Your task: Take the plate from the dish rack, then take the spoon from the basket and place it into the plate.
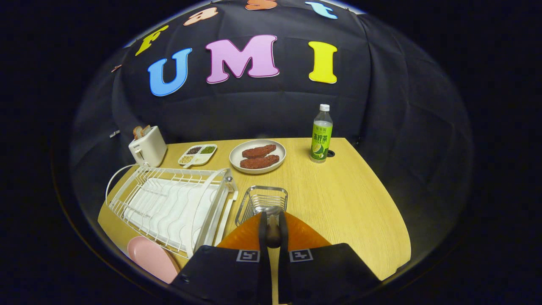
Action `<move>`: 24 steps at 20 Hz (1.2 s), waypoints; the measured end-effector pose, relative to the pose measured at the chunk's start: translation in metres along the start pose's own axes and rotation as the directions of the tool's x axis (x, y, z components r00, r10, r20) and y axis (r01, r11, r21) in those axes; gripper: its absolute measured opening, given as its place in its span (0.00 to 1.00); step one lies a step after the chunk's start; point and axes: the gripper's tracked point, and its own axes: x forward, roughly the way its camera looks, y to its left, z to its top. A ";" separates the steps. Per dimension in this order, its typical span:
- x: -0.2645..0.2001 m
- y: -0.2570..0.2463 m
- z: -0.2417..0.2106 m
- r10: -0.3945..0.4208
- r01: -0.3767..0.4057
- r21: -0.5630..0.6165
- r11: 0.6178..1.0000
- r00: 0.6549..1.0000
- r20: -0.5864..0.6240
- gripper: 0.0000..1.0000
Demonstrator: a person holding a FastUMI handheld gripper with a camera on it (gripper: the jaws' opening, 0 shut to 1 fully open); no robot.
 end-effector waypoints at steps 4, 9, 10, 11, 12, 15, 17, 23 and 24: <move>-0.036 0.016 0.038 0.028 -0.029 0.009 1.000 0.998 0.062 0.10; -0.103 0.070 0.073 0.181 -0.180 -0.021 0.983 0.976 0.120 0.10; -0.116 0.089 0.072 0.234 -0.232 -0.031 0.972 0.965 0.114 0.10; -0.127 0.107 0.068 0.284 -0.282 -0.037 0.959 0.953 0.102 0.10; -0.136 0.124 0.062 0.329 -0.327 -0.040 0.944 0.940 0.086 0.10; -0.154 0.168 0.032 0.422 -0.420 -0.066 0.905 0.906 0.027 0.10; -0.160 0.198 0.006 0.465 -0.465 -0.071 0.882 0.885 -0.023 0.10; -0.141 0.258 -0.088 0.508 -0.532 -0.084 0.843 0.838 -0.200 0.10; -0.136 0.265 -0.098 0.513 -0.539 -0.083 0.838 0.832 -0.212 0.10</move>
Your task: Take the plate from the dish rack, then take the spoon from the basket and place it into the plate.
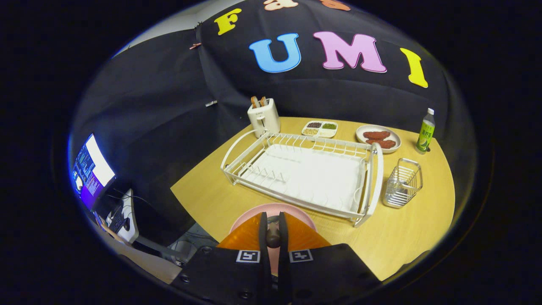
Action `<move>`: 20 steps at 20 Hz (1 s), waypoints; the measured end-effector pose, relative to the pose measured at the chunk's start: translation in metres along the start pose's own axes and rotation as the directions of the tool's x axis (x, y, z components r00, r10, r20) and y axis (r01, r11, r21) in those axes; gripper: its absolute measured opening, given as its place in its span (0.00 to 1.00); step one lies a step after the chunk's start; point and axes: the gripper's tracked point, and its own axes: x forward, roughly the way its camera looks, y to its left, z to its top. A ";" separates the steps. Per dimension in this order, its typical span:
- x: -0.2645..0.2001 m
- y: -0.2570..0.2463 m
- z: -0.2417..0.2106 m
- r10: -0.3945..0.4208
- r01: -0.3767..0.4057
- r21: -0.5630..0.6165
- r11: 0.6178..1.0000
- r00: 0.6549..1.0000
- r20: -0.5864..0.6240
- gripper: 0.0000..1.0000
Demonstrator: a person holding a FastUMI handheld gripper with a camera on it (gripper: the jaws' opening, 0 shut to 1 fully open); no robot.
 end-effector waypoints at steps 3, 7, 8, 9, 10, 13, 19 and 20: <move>0.022 0.011 -0.010 0.018 -0.018 0.011 1.000 1.000 -0.012 0.10; 0.042 0.013 -0.014 0.029 -0.029 -0.002 1.000 0.999 -0.015 0.10; 0.044 0.012 -0.020 0.031 -0.032 -0.019 0.999 0.999 -0.035 0.10; 0.043 0.012 -0.023 0.042 -0.043 -0.030 0.999 0.999 -0.033 0.10; 0.039 0.011 -0.026 0.047 -0.049 -0.038 0.998 0.998 -0.034 0.10; 0.037 0.001 -0.039 0.047 -0.051 -0.059 0.997 0.997 -0.058 0.14; 0.034 -0.017 -0.068 0.009 -0.019 -0.072 0.997 0.992 -0.125 0.20; 0.033 -0.020 -0.071 0.006 -0.014 -0.061 0.998 0.991 -0.133 0.20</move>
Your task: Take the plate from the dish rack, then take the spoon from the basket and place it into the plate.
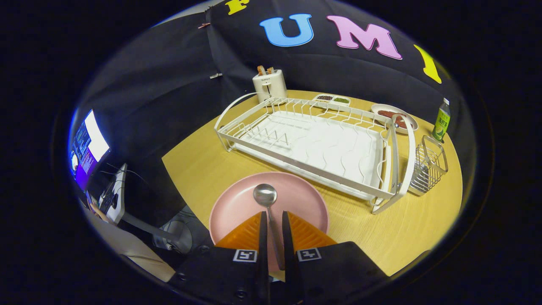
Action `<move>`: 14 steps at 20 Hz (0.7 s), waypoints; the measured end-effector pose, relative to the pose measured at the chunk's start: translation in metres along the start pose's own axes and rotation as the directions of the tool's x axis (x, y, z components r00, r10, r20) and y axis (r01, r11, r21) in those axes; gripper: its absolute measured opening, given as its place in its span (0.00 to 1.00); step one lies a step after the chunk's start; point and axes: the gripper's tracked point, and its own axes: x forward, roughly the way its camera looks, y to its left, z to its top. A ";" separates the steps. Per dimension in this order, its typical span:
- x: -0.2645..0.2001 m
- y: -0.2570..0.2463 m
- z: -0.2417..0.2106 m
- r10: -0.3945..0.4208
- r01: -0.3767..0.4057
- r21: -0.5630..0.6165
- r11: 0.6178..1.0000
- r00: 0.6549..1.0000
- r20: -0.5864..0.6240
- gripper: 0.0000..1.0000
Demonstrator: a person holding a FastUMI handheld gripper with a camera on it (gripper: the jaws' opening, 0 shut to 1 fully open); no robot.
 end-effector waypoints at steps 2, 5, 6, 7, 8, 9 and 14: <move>0.000 -0.003 0.002 -0.002 0.002 0.009 1.000 1.000 0.003 0.24; 0.000 -0.008 0.007 -0.016 0.016 0.010 1.000 1.000 0.019 0.42; 0.000 -0.008 0.008 -0.014 0.014 0.018 1.000 1.000 0.018 0.44; 0.000 -0.007 0.007 -0.013 0.012 0.023 1.000 1.000 0.016 0.51; 0.001 -0.006 0.009 -0.010 0.010 0.027 1.000 1.000 0.017 0.55; 0.002 -0.006 0.009 -0.014 0.014 0.030 0.999 1.000 0.017 0.67; -0.022 -0.025 0.053 -0.134 0.137 -0.016 0.991 0.985 0.112 0.99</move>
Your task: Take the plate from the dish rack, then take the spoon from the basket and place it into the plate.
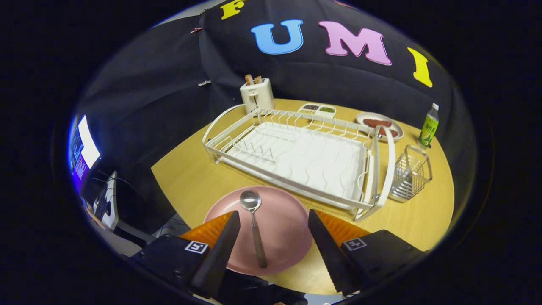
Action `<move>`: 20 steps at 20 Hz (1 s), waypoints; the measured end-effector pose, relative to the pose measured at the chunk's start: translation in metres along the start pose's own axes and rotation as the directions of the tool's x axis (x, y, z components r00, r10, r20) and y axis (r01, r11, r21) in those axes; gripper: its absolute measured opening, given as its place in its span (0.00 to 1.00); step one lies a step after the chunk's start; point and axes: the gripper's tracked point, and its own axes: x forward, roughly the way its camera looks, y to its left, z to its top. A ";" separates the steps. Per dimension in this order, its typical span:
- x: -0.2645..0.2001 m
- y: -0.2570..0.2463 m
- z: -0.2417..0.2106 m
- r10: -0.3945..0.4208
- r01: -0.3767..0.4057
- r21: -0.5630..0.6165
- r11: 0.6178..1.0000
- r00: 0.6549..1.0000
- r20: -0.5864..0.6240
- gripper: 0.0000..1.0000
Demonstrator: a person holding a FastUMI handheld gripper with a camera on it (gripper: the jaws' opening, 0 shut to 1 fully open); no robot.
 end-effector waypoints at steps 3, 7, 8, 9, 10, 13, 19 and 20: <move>-0.017 -0.022 0.048 -0.102 0.104 -0.016 0.994 0.989 0.110 0.99; -0.048 -0.048 0.114 -0.207 0.217 -0.013 0.976 0.945 0.254 0.99; -0.057 -0.053 0.129 -0.226 0.237 -0.002 0.972 0.931 0.288 0.99; -0.067 -0.058 0.142 -0.249 0.258 0.012 0.966 0.915 0.317 0.99; -0.076 -0.062 0.154 -0.269 0.279 0.020 0.960 0.900 0.344 0.99; -0.104 -0.080 0.184 -0.353 0.380 0.016 0.925 0.842 0.408 0.98; -0.138 -0.106 0.211 -0.460 0.468 0.111 0.877 0.746 0.482 0.98; -0.139 -0.111 0.210 -0.471 0.476 0.121 0.871 0.741 0.478 0.98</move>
